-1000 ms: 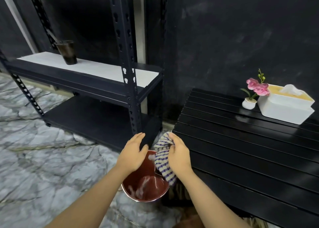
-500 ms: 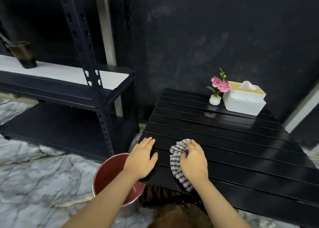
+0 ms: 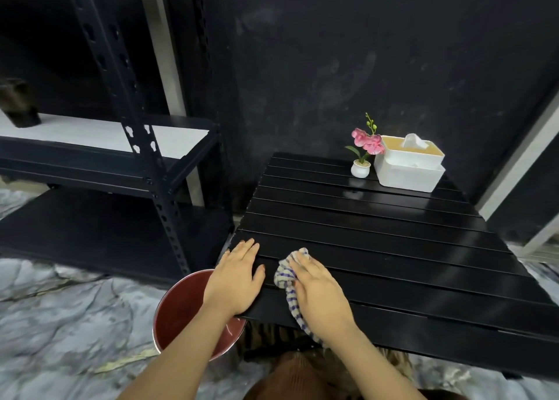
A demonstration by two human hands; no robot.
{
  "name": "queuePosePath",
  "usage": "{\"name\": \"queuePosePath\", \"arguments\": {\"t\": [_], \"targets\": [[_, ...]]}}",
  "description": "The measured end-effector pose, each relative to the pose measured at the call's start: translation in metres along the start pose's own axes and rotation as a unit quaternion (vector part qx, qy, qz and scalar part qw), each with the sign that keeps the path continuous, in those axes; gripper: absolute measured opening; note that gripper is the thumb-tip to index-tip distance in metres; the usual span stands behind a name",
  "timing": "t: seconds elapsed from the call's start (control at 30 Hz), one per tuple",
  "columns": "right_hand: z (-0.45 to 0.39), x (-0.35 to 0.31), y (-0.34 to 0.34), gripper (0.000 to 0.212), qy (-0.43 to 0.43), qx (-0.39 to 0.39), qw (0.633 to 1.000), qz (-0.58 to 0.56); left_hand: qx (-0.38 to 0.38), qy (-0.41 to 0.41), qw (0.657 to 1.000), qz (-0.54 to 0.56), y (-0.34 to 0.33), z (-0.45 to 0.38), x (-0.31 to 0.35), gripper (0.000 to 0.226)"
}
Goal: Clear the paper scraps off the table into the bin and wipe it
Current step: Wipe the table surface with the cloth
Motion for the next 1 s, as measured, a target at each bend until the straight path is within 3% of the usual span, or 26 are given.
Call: {"name": "queuePosePath", "arguments": {"t": [0.13, 0.27, 0.37, 0.77, 1.0], "targets": [[0.021, 0.048, 0.018, 0.064, -0.041, 0.011, 0.999, 0.001, -0.004, 0.001, 1.0, 0.001, -0.002, -0.001, -0.001, 0.054], [0.019, 0.11, 0.035, 0.048, -0.121, 0.039, 0.991, 0.04, 0.002, 0.0, 1.0, -0.002, -0.002, -0.001, -0.002, 0.054], [-0.002, 0.13, 0.026, 0.059, -0.151, -0.001, 0.983, 0.108, 0.007, 0.001, 1.0, -0.004, -0.002, -0.002, -0.002, 0.054], [-0.028, 0.019, -0.003, 0.056, -0.049, -0.009, 0.998, 0.041, 0.0, 0.009, 1.0, -0.009, -0.001, -0.001, 0.0, 0.054], [0.015, 0.045, 0.009, 0.053, -0.044, -0.004, 0.999, 0.005, -0.036, 0.016, 0.999, -0.021, -0.004, -0.004, 0.002, 0.055]]}}
Point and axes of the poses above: each hand's wrist, its own z-axis away from the middle knuckle, its own y-axis out of the back of the hand, x = y × z, the point moved 9 cm from there along -z, towards the middle knuckle
